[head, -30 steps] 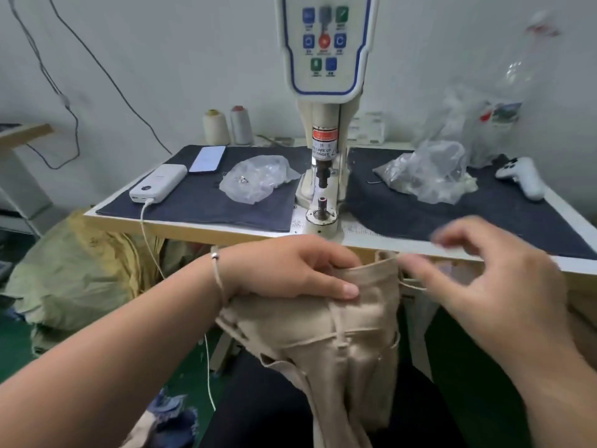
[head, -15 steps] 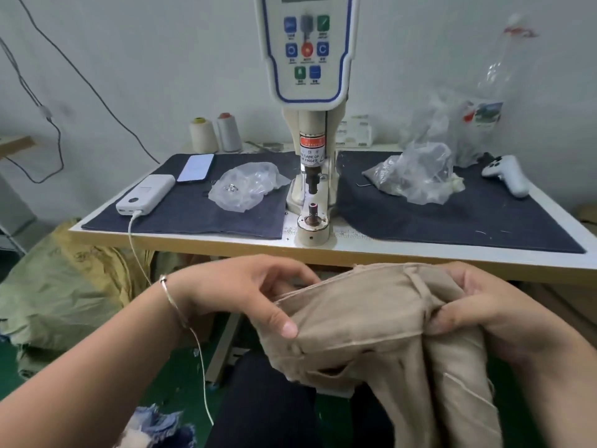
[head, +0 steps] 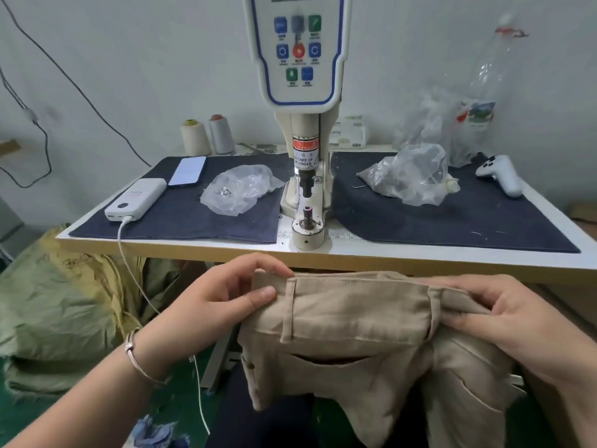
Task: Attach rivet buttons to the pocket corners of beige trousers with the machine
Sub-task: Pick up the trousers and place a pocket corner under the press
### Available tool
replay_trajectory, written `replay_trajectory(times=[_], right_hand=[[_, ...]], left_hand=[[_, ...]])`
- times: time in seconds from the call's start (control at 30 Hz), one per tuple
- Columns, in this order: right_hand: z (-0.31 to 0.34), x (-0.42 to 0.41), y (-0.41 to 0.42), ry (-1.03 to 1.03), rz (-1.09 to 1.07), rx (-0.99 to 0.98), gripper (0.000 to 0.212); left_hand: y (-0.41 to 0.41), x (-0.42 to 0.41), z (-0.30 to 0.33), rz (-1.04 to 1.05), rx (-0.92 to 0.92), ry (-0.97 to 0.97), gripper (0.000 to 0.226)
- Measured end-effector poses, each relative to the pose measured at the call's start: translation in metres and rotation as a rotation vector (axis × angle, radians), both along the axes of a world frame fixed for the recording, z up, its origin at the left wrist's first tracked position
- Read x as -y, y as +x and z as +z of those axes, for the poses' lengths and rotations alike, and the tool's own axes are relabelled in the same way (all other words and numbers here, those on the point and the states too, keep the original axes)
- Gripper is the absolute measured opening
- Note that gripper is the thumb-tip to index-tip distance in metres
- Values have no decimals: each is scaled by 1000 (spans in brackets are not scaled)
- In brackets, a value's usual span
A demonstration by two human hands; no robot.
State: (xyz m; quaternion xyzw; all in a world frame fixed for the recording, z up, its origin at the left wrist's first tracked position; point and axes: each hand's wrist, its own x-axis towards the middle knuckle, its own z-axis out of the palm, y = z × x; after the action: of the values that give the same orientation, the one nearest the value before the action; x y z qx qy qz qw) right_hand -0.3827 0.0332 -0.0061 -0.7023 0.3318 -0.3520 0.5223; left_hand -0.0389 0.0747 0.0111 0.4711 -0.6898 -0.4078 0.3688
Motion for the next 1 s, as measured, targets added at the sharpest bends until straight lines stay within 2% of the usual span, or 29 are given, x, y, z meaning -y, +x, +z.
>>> replay_trajectory(times=[0.13,0.17,0.27,0.3,0.37,0.4,0.47,0.5,0.57,0.6,0.67,0.7,0.77,0.83,0.9,0.93,0.97,1.0], right_hand=[[-1,-3,3,-13,-49,30,39],[0,-5,5,-26,-45,46,34],[5,-9,6,-147,-46,-17,33],[8,-10,6,-248,-88,-84,28],[13,-11,2,-451,-188,-202,16],[16,-10,-1,-525,-233,-229,16],[19,-9,-9,-602,-271,-208,24],[20,-10,-9,-533,-247,-134,31],[21,-10,-2,-196,-139,118,40],[16,-8,3,-65,-108,201,40],[9,-2,11,104,-123,307,22],[10,-1,13,164,-77,337,22],[15,3,12,263,153,257,47],[16,5,13,237,314,-63,64],[10,5,21,144,293,-379,69],[7,5,26,138,264,-411,72],[4,5,31,151,243,-366,70],[0,6,36,189,228,-253,59]], left_hand=[[-2,-5,9,-146,78,154,33],[-4,-6,10,-170,203,121,32],[-12,-9,6,-231,659,-172,28],[-14,-9,5,-253,732,-238,26],[-13,-9,6,-259,730,-316,20],[-12,-8,9,-243,645,-309,18],[-14,-4,13,-217,300,-199,21],[-16,-2,13,-218,95,-118,30],[-26,3,12,-236,-261,19,34],[-32,5,11,-235,-398,70,27],[-40,13,11,-195,-608,163,17],[-41,16,13,-167,-690,210,18],[-38,23,12,-100,-780,265,15],[-34,24,12,-40,-801,270,26],[-28,25,9,-15,-827,297,38],[-25,25,5,-29,-868,362,37],[-25,24,6,-71,-906,453,36],[-23,23,6,-139,-926,512,40]])
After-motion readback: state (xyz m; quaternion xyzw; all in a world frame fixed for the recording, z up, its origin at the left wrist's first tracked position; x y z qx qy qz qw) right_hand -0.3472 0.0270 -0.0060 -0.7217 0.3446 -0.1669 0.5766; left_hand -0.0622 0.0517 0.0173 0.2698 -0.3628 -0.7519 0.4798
